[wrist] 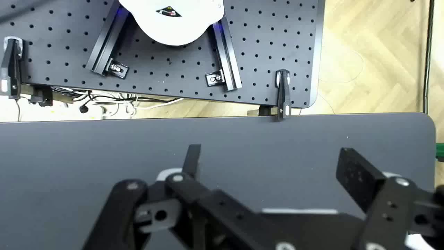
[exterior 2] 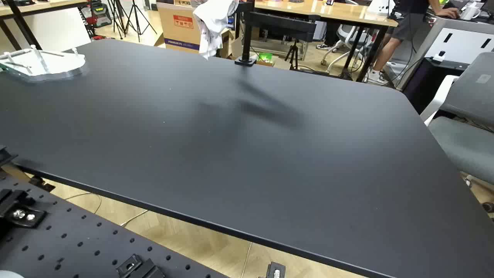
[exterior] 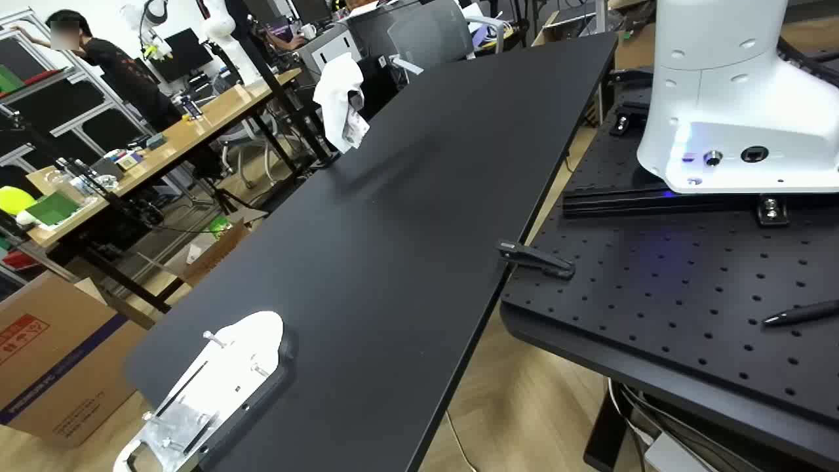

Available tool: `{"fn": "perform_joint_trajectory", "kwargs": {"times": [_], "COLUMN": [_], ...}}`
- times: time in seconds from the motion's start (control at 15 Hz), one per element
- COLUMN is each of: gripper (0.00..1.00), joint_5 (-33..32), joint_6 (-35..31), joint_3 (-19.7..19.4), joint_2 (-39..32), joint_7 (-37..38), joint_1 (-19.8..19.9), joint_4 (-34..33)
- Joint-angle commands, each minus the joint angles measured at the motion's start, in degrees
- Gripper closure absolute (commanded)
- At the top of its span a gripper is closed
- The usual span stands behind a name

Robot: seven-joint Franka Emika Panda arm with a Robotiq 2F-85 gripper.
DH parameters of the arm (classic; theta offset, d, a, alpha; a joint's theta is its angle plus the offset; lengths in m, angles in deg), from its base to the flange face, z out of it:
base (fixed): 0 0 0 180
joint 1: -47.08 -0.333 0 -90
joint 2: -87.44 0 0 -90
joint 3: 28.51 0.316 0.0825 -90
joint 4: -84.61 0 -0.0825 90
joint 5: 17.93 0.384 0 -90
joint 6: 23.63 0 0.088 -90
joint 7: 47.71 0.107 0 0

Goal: Take the cloth on the stand and put it on the table

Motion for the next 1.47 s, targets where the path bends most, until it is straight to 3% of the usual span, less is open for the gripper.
{"fn": "perform_joint_trajectory", "kwargs": {"times": [0.0,0.67,1.0,1.4], "gripper": [0.0,0.0,0.0,0.0], "joint_5": [0.4,0.4,-6.5,-11.8], "joint_6": [0.2,0.2,-11.6,-26.9], "joint_3": [0.7,0.7,0.8,-0.2], "joint_2": [-0.1,-0.1,-3.5,-15.1], "joint_7": [-0.6,-0.6,-0.1,0.4], "joint_1": [1.0,1.0,5.6,8.0], "joint_4": [-0.1,-0.1,-1.2,-6.1]}}
